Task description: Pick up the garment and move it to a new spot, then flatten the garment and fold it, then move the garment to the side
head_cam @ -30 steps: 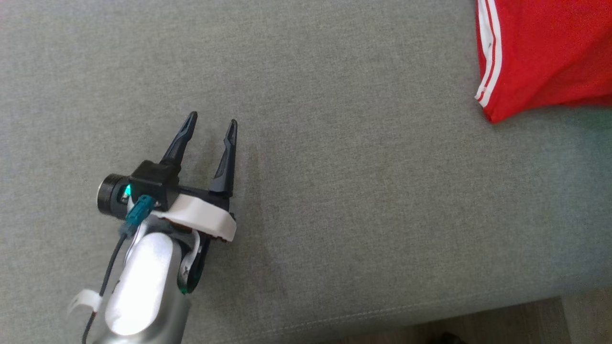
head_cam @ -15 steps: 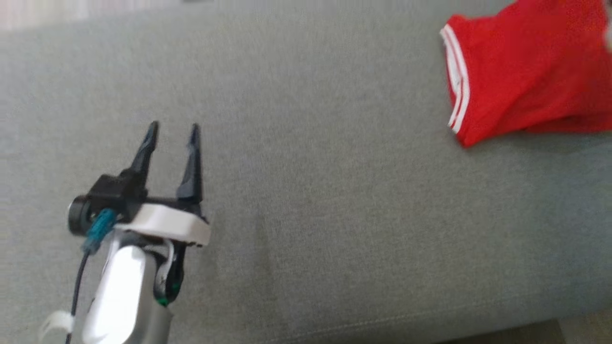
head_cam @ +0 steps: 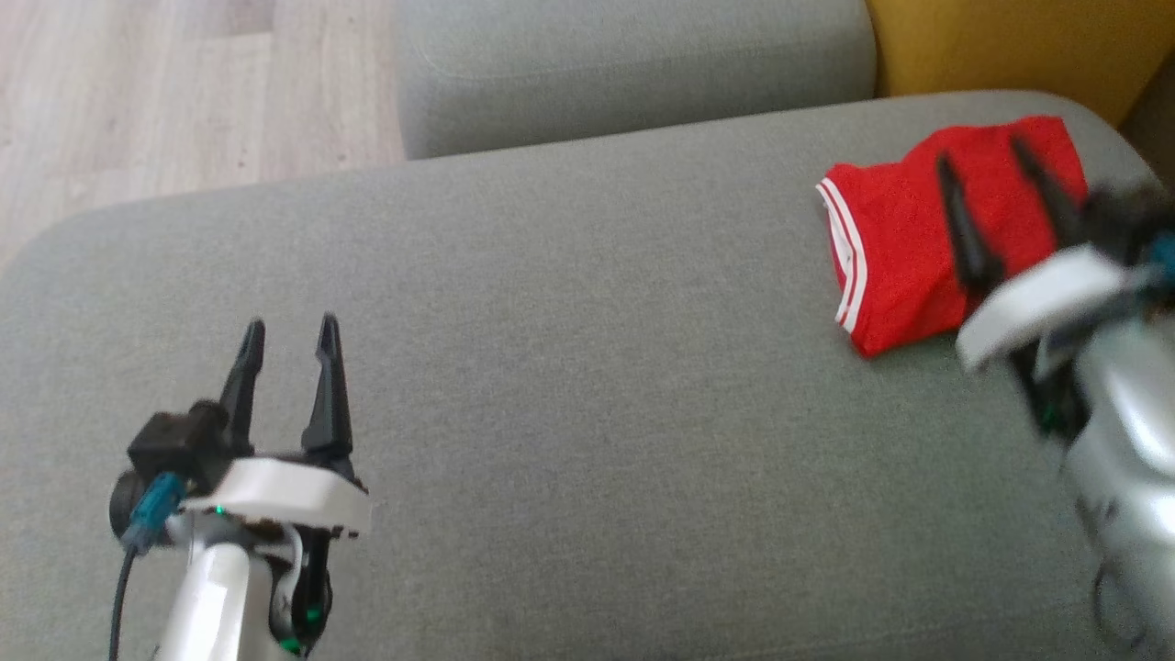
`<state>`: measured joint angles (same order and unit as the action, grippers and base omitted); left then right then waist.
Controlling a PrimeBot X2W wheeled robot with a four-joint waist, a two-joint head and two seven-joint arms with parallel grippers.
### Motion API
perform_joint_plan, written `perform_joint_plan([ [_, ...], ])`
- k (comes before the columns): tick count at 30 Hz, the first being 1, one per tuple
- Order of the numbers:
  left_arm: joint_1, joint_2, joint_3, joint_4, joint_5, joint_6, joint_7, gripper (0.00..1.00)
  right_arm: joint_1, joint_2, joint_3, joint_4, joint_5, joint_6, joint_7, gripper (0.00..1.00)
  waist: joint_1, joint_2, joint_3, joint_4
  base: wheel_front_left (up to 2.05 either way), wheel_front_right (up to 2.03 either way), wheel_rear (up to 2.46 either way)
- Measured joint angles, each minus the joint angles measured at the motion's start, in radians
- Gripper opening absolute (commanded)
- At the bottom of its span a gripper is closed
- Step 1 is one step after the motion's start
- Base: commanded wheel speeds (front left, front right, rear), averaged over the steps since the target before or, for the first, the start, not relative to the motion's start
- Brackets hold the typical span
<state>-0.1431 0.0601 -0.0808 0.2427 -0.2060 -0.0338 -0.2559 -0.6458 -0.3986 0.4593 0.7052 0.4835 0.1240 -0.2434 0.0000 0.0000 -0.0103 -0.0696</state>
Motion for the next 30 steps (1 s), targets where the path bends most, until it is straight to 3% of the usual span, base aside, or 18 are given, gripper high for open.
perform_joint_plan([
  [8, 0.031, -0.001, 0.001, 0.054, -0.024, 0.007, 0.0, 1.0, 0.277, 0.081, -0.125, -0.192, -0.06, 0.0, -0.005, 1.0, 0.0, 0.0, -0.021, 0.016, 0.0, 0.0, 0.0],
  [15, 0.037, 0.0, 0.011, 0.085, 0.003, 0.017, 0.0, 1.0, 0.433, 0.157, -0.272, -0.281, -0.16, 0.0, -0.007, 1.0, 0.0, 0.0, -0.026, 0.026, 0.0, 0.0, 0.0],
  [30, 0.057, -0.002, 0.03, 0.114, 0.037, 0.006, 0.0, 1.0, 0.476, 0.229, -0.349, -0.332, -0.228, 0.0, -0.007, 1.0, 0.0, 0.0, -0.022, 0.044, 0.0, 0.0, 0.0],
])
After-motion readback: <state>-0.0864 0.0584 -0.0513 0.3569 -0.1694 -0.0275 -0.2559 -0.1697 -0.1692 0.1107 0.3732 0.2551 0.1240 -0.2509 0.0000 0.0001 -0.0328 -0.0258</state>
